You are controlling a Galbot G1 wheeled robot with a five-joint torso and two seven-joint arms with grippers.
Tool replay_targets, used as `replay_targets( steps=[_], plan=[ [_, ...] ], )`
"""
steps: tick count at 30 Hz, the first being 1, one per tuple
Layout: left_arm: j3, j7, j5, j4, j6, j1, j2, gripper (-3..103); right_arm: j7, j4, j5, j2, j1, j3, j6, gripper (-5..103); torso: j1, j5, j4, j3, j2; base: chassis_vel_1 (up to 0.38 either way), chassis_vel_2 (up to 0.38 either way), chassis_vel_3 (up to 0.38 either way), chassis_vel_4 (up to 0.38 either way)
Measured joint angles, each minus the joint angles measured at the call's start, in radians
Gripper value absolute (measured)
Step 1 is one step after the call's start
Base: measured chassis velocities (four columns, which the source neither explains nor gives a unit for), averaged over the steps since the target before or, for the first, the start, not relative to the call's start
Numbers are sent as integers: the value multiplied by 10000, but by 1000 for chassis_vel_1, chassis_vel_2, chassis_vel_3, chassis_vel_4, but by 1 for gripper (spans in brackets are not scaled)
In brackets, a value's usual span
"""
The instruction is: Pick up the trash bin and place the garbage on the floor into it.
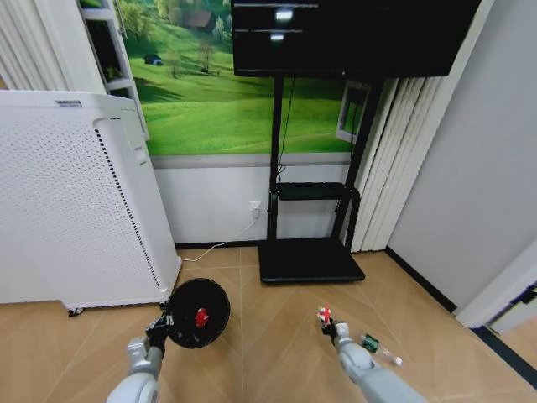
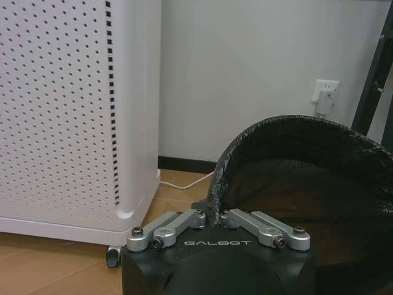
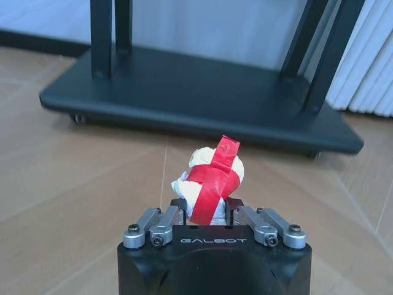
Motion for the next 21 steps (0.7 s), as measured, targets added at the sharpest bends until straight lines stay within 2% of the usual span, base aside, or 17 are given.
replay_targets(
  steps=[3, 7, 9, 12, 13, 14, 15, 17, 21],
  plan=[
    [492, -145, -129, 455, 99, -545, 100, 3, -503, 1304, 343, -799, -521, 439, 294, 30, 0, 0, 3, 0, 0, 0, 0, 0, 0],
    [828, -236, -163, 725, 147, -902, 99, 3, -866, 2216, 435, -1320, -1003, 818, 564, 30, 0, 1, -3, 0, 0, 0, 0, 0, 0],
    [1258, -348, -168, 1123, 183, -1451, -9, 3, -1348, 3428, 464, -1961, -1791, 1470, 1043, 30, 0, -3, -3, 0, 0, 0, 0, 0, 0],
    [1365, -357, -159, 1257, 186, -1612, -65, 3, -1543, 3687, 465, -2092, -1988, 1603, 1238, 30, 0, 0, -3, -1, 1, 0, 0, 0, 0],
    [1474, -366, -126, 1419, 186, -1807, -161, 3, -1866, 4050, 460, -2267, -2278, 1825, 1530, 30, 0, 1, -3, 0, 0, 0, 0, 0, 0],
    [1624, -402, -63, 1603, 187, -2047, -381, 3, -2507, 4537, 426, -2459, -2708, 2137, 1945, 30, 0, -4, -2, 0, 0, 0, 0, 0, 0],
    [1624, -402, -63, 1603, 187, -2047, -381, 3, -2507, 4537, 426, -2459, -2708, 2137, 1945, 30, 0, -4, -2, 0, 0, 0, 0, 0, 0],
    [1906, -433, -12, 1758, 229, -2322, -670, 3, -3227, 5146, 393, -2556, -3152, 2427, 2483, 30, 0, 2, -3, 0, 0, 0, 0, 0, 0],
    [2122, -451, 71, 1921, 244, -2487, -849, 3, -3625, 5566, 400, -2572, -3320, 2480, 2720, 30, 0, -1, -2, 0, 0, 0, 0, 0, 0]
  ],
)
